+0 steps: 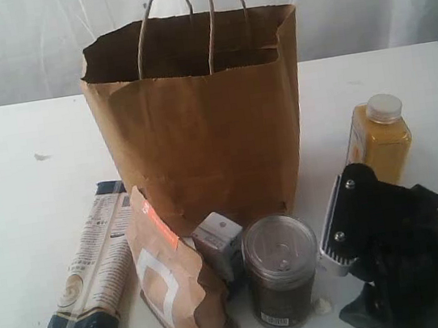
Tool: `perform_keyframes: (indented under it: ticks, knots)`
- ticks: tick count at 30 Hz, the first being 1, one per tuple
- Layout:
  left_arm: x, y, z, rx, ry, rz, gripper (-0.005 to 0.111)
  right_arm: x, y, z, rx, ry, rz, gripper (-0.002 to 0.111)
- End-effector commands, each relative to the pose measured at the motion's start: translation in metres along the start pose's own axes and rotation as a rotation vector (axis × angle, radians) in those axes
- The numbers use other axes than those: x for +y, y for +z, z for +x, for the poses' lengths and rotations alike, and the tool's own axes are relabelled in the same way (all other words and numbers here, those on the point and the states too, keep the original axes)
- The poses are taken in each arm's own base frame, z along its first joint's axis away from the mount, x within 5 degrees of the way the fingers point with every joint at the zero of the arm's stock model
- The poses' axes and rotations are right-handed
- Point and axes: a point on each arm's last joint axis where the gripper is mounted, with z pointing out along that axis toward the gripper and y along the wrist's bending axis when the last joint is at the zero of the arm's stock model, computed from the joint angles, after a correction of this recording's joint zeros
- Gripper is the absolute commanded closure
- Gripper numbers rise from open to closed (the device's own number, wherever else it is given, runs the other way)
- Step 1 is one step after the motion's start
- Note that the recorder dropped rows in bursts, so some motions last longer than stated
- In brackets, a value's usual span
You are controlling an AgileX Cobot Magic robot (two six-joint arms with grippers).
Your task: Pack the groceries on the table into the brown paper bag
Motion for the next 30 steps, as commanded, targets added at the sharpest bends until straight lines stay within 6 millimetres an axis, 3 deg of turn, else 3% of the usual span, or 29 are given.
perform_keyframes:
  ticks: [1,10,30]
  knots:
    - [0.0,0.0,0.001,-0.002,-0.005,0.008,0.107,-0.005,0.02,0.003,-0.003,0.041,0.012,0.061]
    - [0.0,0.0,0.001,-0.002,-0.005,0.008,0.107,-0.01,0.05,0.009,0.066,-0.004,-0.003,0.061]
    - [0.0,0.0,0.001,-0.002,-0.005,0.008,0.107,-0.019,0.072,0.007,0.048,-0.036,0.039,0.061]
